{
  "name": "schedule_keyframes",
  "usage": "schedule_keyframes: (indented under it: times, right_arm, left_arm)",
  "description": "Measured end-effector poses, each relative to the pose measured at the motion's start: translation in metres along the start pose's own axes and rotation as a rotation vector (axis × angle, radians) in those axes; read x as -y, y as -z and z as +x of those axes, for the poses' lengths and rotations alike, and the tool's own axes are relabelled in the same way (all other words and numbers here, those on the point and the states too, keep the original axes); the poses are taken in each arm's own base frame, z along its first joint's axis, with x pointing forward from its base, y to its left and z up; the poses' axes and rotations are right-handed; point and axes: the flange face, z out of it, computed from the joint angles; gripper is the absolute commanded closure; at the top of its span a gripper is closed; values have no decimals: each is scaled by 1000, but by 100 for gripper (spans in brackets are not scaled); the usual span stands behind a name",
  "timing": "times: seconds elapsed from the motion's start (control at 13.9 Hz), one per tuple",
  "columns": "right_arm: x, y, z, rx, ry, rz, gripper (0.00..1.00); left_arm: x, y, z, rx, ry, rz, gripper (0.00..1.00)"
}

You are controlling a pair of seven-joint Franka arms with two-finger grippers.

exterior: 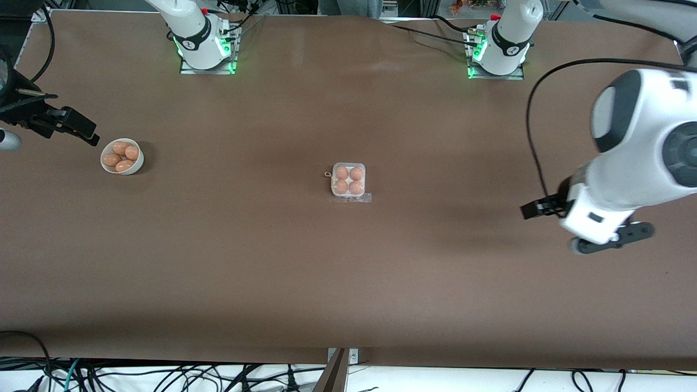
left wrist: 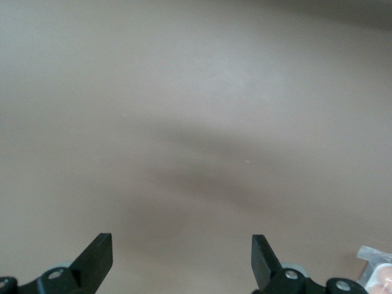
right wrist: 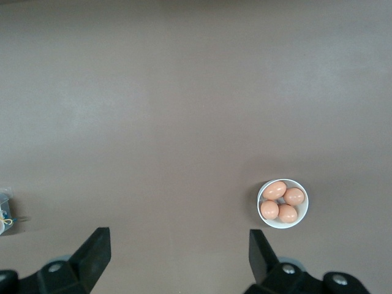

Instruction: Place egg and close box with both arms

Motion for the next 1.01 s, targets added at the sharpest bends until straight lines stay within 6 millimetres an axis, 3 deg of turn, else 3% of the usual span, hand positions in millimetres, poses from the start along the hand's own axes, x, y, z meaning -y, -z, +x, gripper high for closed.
schedule_keyframes:
  times: [0.29,0.43,0.79,1.01]
  right_arm:
    - [0,0,0,0,0,0,0]
    - [0,0,0,0,0,0,0]
    - [0,0,0,-1,0,0,0]
    - [0,0,0,-1,0,0,0]
  left_arm:
    - [71,17,11,1,-61,-14,0]
    - [95,24,7,1,-77,-21,0]
    - [112,43,-39,-19,-92,-46,0]
    - [115,37,-71,-13,-109,-55,0]
